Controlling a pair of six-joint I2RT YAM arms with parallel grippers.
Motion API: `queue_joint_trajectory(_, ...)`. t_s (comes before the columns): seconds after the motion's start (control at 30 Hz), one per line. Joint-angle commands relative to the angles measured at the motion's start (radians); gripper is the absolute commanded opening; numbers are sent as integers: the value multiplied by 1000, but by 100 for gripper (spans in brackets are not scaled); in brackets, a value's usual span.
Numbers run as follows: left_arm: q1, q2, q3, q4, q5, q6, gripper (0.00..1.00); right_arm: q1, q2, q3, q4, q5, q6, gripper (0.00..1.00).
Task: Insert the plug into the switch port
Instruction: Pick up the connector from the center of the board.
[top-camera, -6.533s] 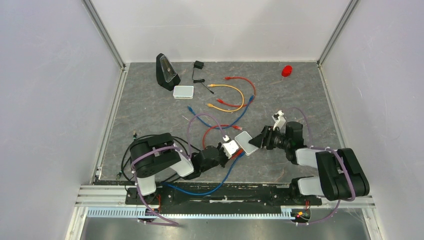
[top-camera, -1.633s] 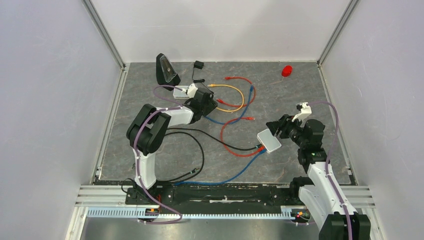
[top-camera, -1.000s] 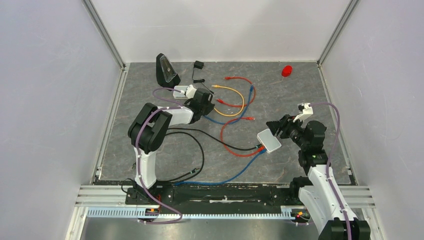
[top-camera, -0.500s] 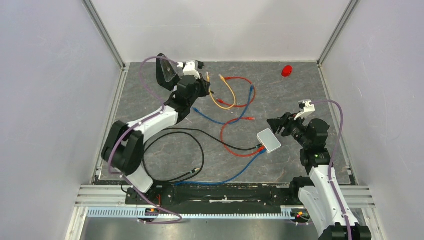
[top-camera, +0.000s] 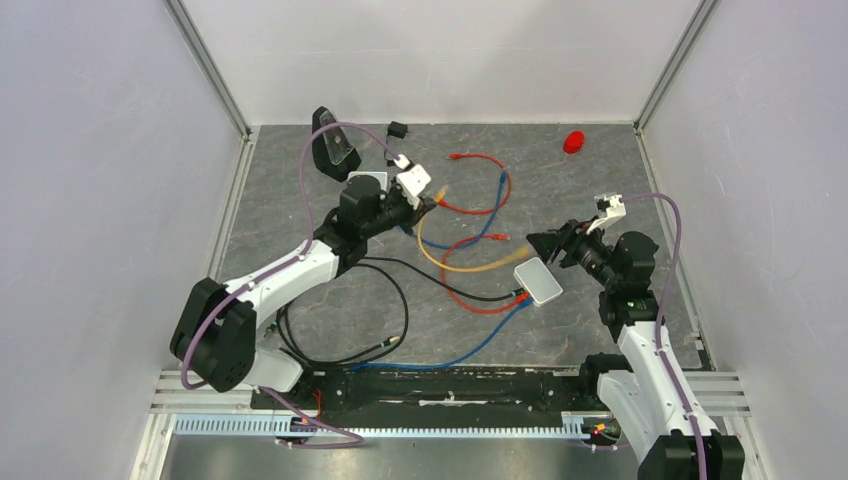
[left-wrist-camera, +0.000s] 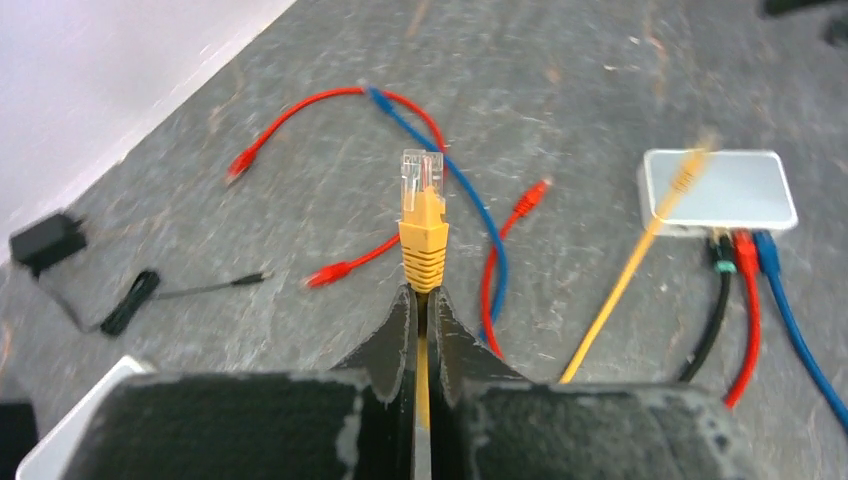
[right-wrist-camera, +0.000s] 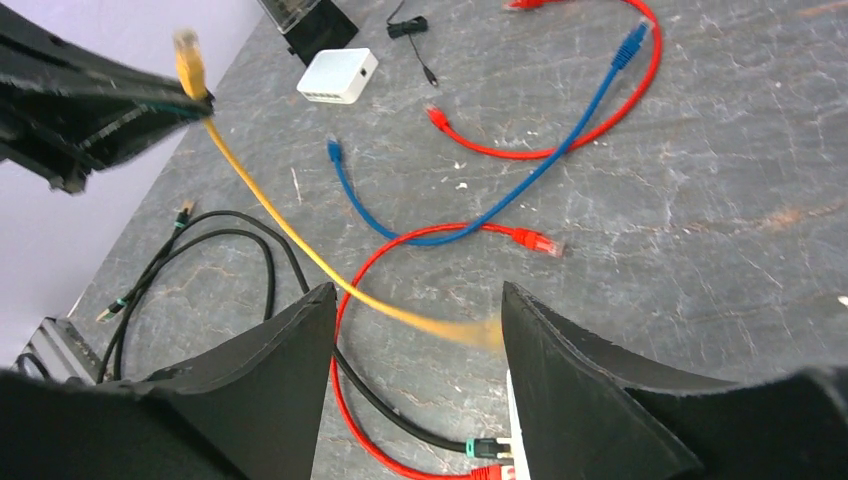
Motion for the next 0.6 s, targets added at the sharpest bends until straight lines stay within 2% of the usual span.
queue_joint_trajectory(0.0, -64, -63, -4, -28, 88, 225, 2, 5, 21, 55, 134, -69, 27, 64)
queue_joint_trajectory(0.27, -148, -86, -31, -34, -58, 351, 2, 57, 34, 70, 173, -64, 64, 64)
queue_joint_trajectory(0.57, -219, -115, -52, -34, -192, 425, 2, 191, 76, 43, 272, 44, 251, 65)
